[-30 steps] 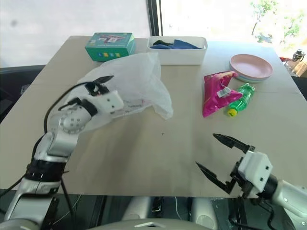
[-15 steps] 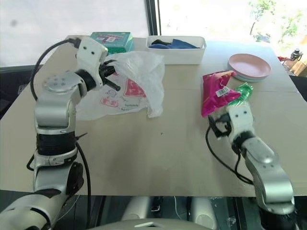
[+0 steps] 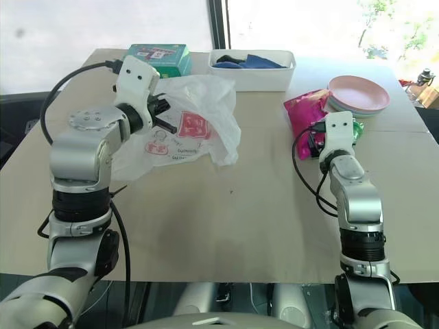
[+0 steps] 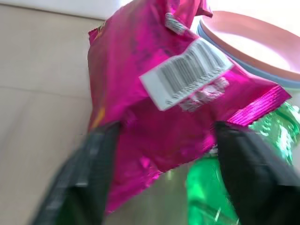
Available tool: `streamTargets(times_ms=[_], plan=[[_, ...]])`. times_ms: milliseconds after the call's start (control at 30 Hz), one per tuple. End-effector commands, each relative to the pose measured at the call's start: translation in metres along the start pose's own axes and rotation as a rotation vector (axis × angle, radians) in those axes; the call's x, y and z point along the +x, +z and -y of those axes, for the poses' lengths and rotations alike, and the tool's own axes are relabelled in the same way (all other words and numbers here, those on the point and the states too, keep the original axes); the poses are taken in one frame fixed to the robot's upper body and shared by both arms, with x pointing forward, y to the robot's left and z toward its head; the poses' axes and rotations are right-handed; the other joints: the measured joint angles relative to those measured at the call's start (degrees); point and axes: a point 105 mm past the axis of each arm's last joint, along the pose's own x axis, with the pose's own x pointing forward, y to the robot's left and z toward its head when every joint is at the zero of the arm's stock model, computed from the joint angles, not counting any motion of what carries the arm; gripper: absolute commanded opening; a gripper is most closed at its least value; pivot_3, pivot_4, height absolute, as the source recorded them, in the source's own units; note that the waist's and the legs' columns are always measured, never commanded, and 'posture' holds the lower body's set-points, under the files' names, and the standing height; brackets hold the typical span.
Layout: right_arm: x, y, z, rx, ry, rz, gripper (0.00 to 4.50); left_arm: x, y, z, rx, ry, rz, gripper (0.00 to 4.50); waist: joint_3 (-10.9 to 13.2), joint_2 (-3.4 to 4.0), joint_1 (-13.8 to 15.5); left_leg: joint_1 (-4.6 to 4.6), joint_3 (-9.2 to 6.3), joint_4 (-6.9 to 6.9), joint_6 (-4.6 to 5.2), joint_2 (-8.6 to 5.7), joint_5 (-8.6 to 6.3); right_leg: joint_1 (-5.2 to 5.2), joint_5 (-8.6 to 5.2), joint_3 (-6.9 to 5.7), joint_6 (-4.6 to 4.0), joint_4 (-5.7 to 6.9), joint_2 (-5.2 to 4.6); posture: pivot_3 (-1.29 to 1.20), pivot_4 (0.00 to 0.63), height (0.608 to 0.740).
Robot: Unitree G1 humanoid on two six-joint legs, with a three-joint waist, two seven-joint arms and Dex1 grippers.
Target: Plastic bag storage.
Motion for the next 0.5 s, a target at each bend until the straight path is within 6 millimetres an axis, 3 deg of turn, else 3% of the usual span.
streamTargets(times_ms=[33, 67, 133, 200, 333, 500], plan=[[0.001, 0.025, 0.001, 0.007, -0.008, 0.11, 0.9, -0.005, 0.02, -0.004, -0.021, 0.019, 0.071, 0.0, 0.0, 0.0, -0.01, 0.0, 0.0, 0.0, 0.0, 0.0, 0.0, 0.0, 0.0, 0.0, 0.0, 0.01, 0.0, 0.0, 0.15, 0.74], [0.0, 0.027, 0.001, 0.004, -0.002, 0.123, 0.9, -0.005, 0.021, -0.004, -0.027, 0.018, 0.071, 0.0, 0.0, 0.0, -0.01, 0.0, 0.0, 0.0, 0.0, 0.0, 0.0, 0.0, 0.0, 0.0, 0.0, 0.01, 0.0, 0.0, 0.15, 0.74], [-0.003, 0.03, 0.0, 0.023, 0.006, 0.144, 0.2, -0.005, 0.021, -0.005, -0.032, 0.02, 0.071, 0.0, 0.0, 0.0, -0.08, 0.01, 0.0, 0.0, 0.0, 0.01, 0.0, 0.0, 0.0, 0.0, 0.0, 0.02, 0.0, 0.0, 0.15, 0.74], [-0.009, 0.033, -0.002, 0.064, 0.047, 0.154, 0.02, -0.004, 0.02, -0.005, -0.034, 0.022, 0.071, 0.0, 0.0, 0.01, -0.13, 0.01, 0.0, 0.0, -0.01, 0.01, 0.0, 0.0, 0.0, 0.01, 0.0, 0.02, 0.01, 0.0, 0.15, 0.74], [-0.019, 0.037, 0.0, 0.113, 0.09, 0.166, 1.41, -0.003, 0.017, -0.002, -0.044, 0.01, 0.066, 0.0, 0.01, 0.01, 0.01, 0.0, -0.01, 0.0, -0.01, 0.01, 0.0, 0.0, 0.0, 0.01, 0.0, 0.01, -0.01, 0.0, 0.15, 0.74], [-0.018, 0.045, 0.015, 0.149, 0.045, 0.178, 4.07, -0.002, 0.015, 0.0, -0.047, 0.002, 0.062, 0.0, 0.01, 0.01, -0.02, 0.02, 0.0, 0.01, -0.01, 0.01, 0.0, 0.0, 0.0, 0.01, 0.0, 0.05, -0.01, 0.0, 0.15, 0.74]])
